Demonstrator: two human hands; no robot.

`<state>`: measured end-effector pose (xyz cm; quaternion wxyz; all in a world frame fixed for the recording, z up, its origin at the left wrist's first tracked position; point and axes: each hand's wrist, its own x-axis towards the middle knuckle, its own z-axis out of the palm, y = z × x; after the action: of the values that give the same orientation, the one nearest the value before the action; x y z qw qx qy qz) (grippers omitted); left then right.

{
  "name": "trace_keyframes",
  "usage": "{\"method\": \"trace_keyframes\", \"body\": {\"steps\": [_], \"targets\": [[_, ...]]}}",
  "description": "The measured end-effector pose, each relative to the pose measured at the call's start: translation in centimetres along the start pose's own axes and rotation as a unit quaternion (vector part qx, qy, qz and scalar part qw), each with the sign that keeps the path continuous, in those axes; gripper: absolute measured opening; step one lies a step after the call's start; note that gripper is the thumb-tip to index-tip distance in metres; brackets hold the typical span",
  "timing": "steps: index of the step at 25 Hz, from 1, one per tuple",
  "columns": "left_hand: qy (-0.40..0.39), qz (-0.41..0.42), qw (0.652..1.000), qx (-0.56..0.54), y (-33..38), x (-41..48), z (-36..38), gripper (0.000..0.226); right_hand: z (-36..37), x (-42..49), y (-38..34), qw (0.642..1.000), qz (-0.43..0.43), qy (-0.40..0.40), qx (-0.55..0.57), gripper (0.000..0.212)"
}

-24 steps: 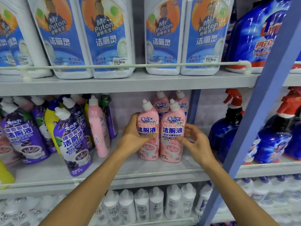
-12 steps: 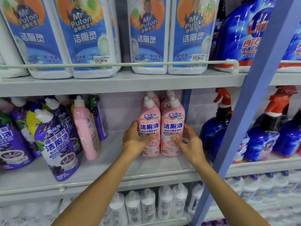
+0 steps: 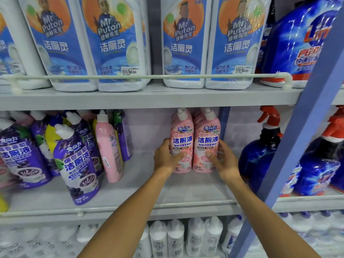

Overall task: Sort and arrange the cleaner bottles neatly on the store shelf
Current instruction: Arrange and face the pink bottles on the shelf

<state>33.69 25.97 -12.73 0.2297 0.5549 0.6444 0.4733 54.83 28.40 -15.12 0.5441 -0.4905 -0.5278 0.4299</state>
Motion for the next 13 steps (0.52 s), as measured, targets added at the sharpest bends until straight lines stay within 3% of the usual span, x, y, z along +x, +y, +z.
{"method": "trace_keyframes", "body": {"steps": [6,13], "targets": [[-0.004,0.002,1.0,-0.007,-0.6,0.5,0.4,0.051,0.2,0.1,-0.1,1.0,-0.004,0.002,-0.018,0.06],[-0.062,0.01,0.998,-0.03,-1.0,0.8,-1.6,0.049,-1.4,-2.4,-1.9,0.989,-0.053,-0.028,-0.138,0.071]]}}
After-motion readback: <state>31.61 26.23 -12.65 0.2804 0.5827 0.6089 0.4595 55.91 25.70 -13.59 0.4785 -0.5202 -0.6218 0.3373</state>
